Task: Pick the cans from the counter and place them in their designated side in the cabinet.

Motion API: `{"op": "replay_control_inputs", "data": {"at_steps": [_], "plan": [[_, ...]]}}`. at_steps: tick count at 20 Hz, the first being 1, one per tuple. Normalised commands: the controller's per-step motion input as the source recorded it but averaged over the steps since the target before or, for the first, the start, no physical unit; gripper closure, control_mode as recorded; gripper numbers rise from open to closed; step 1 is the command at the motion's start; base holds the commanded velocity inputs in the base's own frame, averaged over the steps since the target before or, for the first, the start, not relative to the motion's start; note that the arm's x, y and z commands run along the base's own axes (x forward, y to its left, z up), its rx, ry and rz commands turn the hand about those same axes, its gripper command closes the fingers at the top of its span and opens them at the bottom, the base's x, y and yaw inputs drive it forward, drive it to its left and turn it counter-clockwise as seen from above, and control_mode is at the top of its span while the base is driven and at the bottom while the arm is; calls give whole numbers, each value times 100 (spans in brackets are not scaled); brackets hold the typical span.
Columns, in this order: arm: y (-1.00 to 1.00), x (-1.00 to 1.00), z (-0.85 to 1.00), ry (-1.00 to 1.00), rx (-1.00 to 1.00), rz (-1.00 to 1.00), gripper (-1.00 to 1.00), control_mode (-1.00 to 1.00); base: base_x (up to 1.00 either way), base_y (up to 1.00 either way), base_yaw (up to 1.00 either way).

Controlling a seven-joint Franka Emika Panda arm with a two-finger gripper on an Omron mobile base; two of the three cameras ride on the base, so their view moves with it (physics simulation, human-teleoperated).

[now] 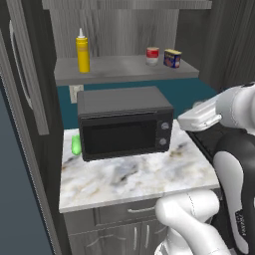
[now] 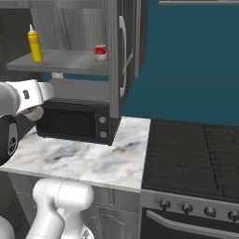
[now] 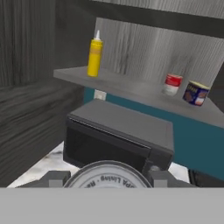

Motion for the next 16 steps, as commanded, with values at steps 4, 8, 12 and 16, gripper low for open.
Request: {"op": "replay_control_inputs", "data": {"at_steps": [4, 8, 12, 16], "plan": [[-4, 3, 18, -2, 0, 0, 100, -100, 0, 0, 0], [-2, 2, 17, -3, 0, 0, 100, -100, 0, 0, 0], [-3, 1, 18, -6, 0, 0, 100, -100, 0, 0, 0], [-4, 1, 18, -7, 0, 0, 100, -100, 0, 0, 0]]}}
